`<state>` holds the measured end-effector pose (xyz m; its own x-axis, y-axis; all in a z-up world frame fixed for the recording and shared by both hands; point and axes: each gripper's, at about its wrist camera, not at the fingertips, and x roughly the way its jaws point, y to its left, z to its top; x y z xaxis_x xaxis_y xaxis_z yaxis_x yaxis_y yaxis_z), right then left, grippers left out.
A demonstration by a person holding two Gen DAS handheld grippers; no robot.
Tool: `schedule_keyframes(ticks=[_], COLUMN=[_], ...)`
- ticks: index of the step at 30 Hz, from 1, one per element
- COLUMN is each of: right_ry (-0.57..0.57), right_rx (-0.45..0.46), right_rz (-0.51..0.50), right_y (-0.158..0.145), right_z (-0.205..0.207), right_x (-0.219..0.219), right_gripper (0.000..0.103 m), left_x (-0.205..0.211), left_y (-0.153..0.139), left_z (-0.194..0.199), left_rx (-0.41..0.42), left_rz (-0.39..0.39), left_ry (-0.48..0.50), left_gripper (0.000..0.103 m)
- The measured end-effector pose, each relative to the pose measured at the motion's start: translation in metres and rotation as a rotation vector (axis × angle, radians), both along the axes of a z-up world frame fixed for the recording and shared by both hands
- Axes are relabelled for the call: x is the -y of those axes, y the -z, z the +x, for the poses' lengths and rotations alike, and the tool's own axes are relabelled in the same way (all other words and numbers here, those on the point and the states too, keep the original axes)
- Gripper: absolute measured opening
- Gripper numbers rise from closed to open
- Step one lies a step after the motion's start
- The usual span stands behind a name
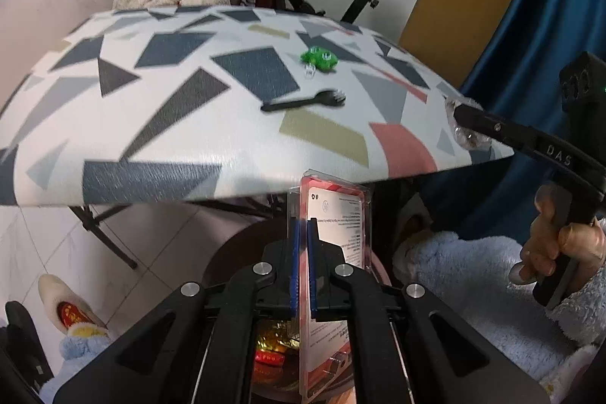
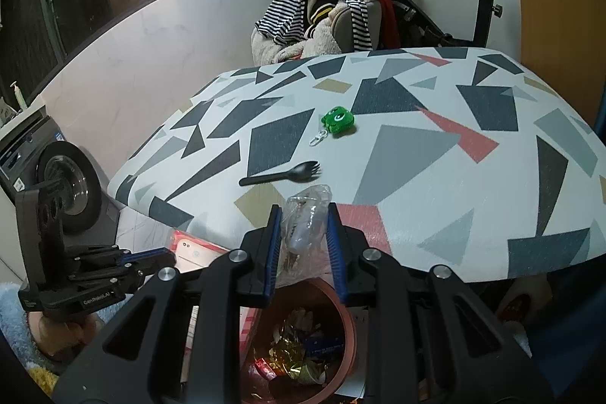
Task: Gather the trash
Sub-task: 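Carry the card package with the left gripper while the right gripper carries the clear wrapper toward the bin, then drop the card package into the bin with the left gripper while the right gripper drops the clear wrapper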
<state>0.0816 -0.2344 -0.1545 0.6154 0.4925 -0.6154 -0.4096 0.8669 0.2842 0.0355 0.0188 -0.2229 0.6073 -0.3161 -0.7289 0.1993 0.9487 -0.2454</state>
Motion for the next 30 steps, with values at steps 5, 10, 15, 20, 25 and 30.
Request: schedule_keyframes(ticks=[5, 10, 15, 20, 25, 30], right_ry=[-0.002, -0.007, -0.034, -0.093, -0.157, -0.197], right_rx=[-0.019, -0.03, -0.058, -0.1, -0.145, -0.175], right_rz=[-0.002, -0.007, -0.006, -0.022, -0.064, -0.108], right_y=[0.007, 0.012, 0.024, 0.043, 0.064, 0.083], right_z=[-0.002, -0.004, -0.009, -0.017, -0.025, -0.029], right_x=[-0.001, -0.003, -0.012, -0.03, -0.05, -0.066], right_gripper=[0.026, 0.026, 0.026, 0.026, 0.026, 0.026], left_x=[-0.003, -0.006, -0.012, -0.017, -0.023, -0.028], left_y=[0.014, -0.004, -0.03, -0.052, -0.059, -0.054], left_z=[0.002, -0.003, -0.006, -0.011, -0.019, -0.023], left_rx=[-0.053, -0.003, 0.058, 0.116, 0.129, 0.122], left_rz=[-0.025, 0.014, 0.071, 0.133, 0.141, 0.129], left_ry=[-0.002, -0.035, -0.069, -0.093, -0.116, -0.14], left_gripper=[0.043, 0.064, 0.077, 0.087, 0.091, 0.091])
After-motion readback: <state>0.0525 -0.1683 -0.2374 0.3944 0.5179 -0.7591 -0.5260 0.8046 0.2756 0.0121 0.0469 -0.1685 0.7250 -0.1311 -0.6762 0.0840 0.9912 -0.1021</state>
